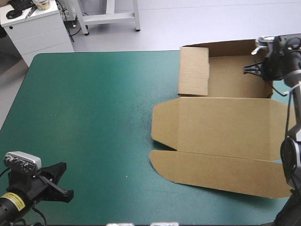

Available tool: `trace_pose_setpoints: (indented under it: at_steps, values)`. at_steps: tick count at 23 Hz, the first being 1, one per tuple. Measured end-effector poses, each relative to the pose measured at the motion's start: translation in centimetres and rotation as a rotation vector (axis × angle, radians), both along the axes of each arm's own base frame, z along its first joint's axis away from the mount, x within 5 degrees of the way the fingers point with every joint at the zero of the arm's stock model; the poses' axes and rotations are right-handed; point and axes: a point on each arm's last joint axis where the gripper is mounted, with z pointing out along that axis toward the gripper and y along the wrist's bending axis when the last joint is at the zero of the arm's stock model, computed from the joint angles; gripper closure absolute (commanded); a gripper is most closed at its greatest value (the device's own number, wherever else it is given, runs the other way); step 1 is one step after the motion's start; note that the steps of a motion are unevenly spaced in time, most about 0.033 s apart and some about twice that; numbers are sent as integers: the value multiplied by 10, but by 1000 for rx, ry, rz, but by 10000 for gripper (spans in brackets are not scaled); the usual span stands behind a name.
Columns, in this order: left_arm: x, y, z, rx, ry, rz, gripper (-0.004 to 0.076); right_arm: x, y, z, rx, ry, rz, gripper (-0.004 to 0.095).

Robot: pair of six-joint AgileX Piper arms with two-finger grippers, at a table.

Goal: Fold the box

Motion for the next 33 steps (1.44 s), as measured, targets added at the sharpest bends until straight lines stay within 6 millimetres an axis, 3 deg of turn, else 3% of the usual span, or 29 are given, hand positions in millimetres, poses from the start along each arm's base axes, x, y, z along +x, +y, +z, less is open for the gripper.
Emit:
trace_pose_setpoints:
  at_steps: [6,9,11,13,17,19,20,29,31,33]
  values:
    - [0,0,0,0,0,0,734,-6,-86,-22,80,38,-196,909]
    - [0,0,0,5,-2,2,734,-8,-132,-50,115,95,-302,908]
    - [0,1,0,9,-5,4,734,-8,-148,-64,125,124,-335,893]
    - [0,1,0,12,-6,5,734,-7,-153,-73,135,140,-344,812]
    - [1,1,0,15,-8,7,734,-4,-152,-75,147,131,-335,332]
    - [1,1,0,16,-8,7,734,-4,-152,-75,148,131,-334,131]
    - [1,1,0,16,-8,7,733,-4,-152,-75,145,134,-333,94]
    - [1,1,0,16,-8,7,734,-5,-147,-70,184,119,-319,99]
    - [1,1,0,17,-9,8,734,-10,-139,-54,218,74,-272,99]
    - [1,2,0,22,-11,10,734,-22,-121,-25,277,-5,-202,99]
